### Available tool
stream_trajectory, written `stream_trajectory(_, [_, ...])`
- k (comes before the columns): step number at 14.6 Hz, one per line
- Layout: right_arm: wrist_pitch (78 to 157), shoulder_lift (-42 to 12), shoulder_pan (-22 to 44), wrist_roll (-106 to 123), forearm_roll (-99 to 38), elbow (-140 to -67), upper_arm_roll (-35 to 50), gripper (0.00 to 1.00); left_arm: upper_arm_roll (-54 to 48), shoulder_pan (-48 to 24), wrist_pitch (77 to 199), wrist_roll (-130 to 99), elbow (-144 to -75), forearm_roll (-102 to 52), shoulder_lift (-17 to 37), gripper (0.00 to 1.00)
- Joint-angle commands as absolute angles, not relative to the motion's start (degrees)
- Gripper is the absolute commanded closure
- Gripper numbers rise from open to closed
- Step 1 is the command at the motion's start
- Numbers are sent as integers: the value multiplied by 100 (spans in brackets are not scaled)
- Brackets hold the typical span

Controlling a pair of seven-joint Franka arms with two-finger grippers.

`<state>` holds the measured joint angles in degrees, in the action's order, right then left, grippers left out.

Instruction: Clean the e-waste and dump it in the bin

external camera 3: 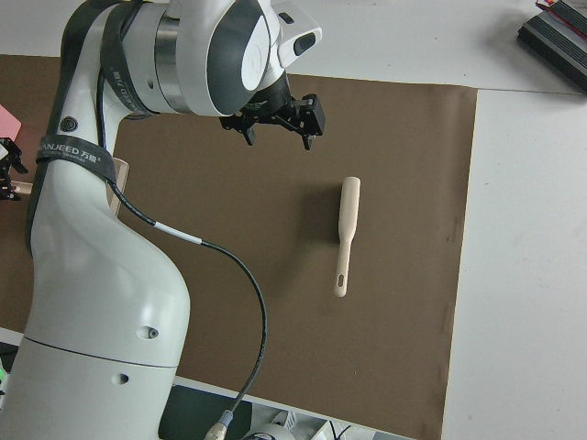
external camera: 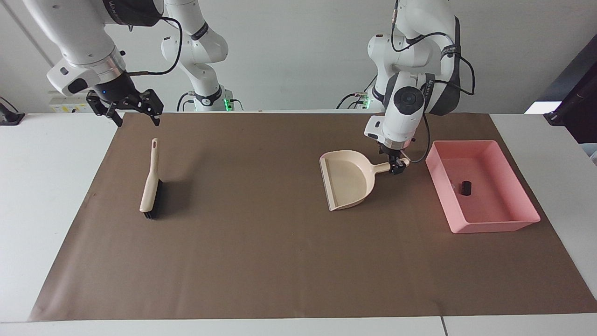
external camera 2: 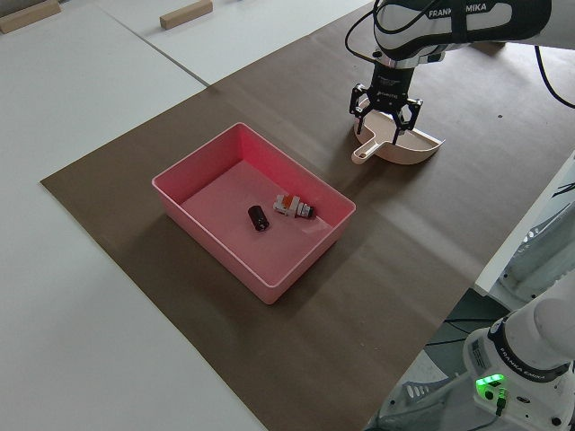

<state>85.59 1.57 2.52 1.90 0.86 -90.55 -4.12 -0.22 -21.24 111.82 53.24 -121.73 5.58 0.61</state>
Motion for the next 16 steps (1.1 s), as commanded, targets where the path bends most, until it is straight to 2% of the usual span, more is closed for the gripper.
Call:
stream_trajectory(1, [8508, 237, 193, 158, 9, -9114, -387, 1, 44, -1891, 11048, 5151, -12173, 642, -245, 7])
stream_trajectory(3, [8508, 237, 193, 158, 9, -9114, -387, 1, 44, -1557, 11039, 4740, -12173, 642, -351, 3])
stream_trajectory(8, [8508, 237, 193, 158, 9, -9114, -387, 1, 44, -906, 10645, 1903, -11910, 642, -308, 2])
stream_trajectory(13, [8508, 237, 193, 158, 9, -9114, -387, 1, 44, -432, 10109, 1230, -10787, 572, 43, 2])
stream_trajectory(16, [8508, 237, 193, 158, 9, -9114, -387, 1, 44, -115, 9441, 1230, -9820, 300, 255, 2])
